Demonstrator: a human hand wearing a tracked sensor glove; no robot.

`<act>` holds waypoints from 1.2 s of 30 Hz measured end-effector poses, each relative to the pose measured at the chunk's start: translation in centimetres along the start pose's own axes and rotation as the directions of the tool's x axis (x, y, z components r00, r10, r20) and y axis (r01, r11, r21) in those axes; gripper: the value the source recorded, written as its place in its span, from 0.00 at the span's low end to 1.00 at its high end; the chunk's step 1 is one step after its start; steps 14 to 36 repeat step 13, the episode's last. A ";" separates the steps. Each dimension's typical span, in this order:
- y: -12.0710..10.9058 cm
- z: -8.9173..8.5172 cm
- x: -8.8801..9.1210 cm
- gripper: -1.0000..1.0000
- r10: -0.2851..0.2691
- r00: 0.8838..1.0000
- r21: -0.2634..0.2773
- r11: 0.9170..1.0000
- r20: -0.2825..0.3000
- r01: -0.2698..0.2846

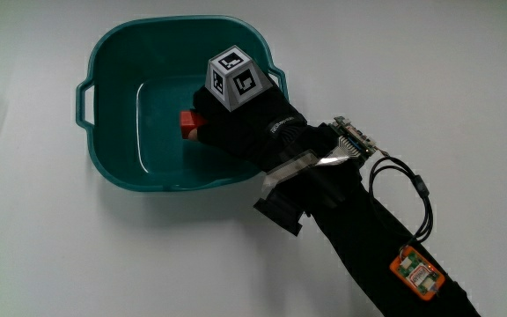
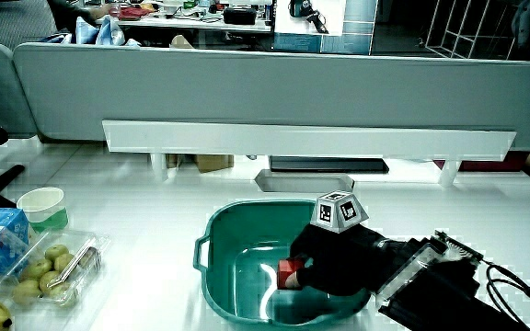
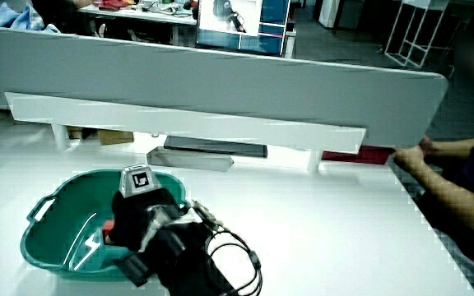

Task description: Pick red block

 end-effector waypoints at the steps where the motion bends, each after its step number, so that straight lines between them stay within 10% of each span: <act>1: -0.1 0.1 0.0 1.00 -0.003 1.000 0.002 1.000 0.003 0.003; 13: -3.9 2.0 -0.8 1.00 0.038 0.998 0.073 0.996 0.050 -0.042; 36: -3.9 2.0 -0.8 1.00 0.038 0.998 0.073 0.996 0.050 -0.042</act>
